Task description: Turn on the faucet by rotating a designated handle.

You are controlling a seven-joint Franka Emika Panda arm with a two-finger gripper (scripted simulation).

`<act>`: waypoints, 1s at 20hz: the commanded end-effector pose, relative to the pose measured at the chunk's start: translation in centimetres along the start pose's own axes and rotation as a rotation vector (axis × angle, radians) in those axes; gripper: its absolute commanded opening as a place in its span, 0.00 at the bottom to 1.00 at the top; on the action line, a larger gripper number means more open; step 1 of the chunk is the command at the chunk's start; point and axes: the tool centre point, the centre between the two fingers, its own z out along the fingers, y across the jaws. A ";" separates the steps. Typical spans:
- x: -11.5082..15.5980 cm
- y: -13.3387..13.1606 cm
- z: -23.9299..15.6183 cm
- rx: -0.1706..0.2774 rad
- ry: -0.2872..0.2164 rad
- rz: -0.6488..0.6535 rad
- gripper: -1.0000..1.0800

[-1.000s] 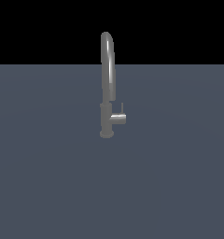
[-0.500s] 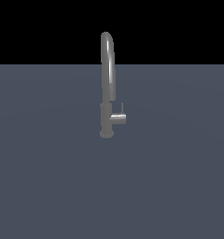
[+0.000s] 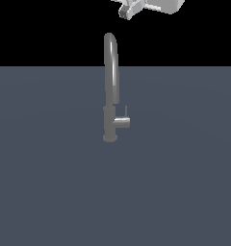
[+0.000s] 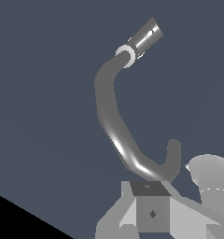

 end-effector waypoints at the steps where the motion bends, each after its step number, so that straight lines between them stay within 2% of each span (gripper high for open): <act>1: 1.7 -0.1 0.3 0.035 -0.041 0.036 0.00; 11: 8.5 0.1 2.4 0.182 -0.214 0.190 0.00; 20: 15.0 1.0 5.8 0.333 -0.392 0.349 0.00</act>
